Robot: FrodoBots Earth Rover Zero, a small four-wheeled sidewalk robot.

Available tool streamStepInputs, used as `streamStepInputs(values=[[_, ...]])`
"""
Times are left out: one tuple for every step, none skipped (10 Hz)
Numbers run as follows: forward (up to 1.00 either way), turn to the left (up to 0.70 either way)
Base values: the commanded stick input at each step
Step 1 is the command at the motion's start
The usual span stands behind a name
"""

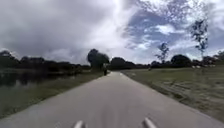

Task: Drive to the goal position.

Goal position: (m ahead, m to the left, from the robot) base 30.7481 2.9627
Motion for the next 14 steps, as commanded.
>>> streamStepInputs(values=[[0.7, 0.0], [0.7, 0.0], [0.7, 0.0], [0.7, 0.0], [0.7, 0.0], [0.7, 0.0], [0.7, 0.0], [0.7, 0.0], [0.7, 0.0], [0.7, 0.0], [0.7, 0.0], [0.7, 0.0], [0.7, 0.0], [0.7, 0.0]])
